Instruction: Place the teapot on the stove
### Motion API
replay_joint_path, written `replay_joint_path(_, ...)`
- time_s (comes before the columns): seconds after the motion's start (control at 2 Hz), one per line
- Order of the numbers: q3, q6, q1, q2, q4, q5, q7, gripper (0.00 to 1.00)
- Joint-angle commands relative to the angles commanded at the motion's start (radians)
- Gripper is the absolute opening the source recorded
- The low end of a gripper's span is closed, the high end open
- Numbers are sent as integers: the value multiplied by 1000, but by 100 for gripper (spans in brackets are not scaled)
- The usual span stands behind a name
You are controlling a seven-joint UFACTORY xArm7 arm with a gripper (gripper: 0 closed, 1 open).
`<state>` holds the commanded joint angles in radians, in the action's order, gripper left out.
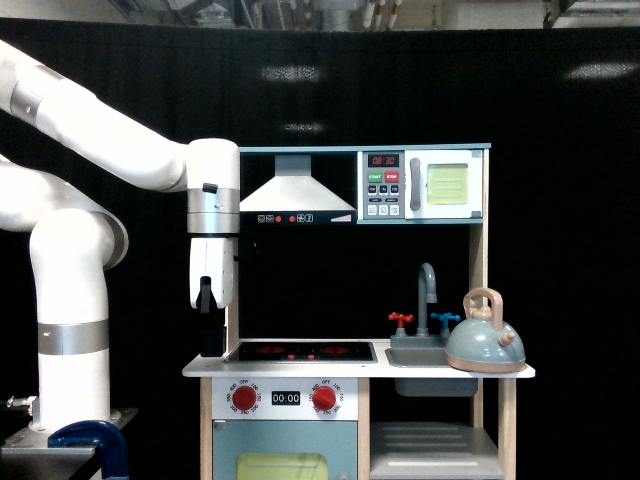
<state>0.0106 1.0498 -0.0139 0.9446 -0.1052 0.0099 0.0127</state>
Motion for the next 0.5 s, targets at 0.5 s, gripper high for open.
replay_joint_path(0.5,-6,-62,-14,-47,-2,-15,10,100)
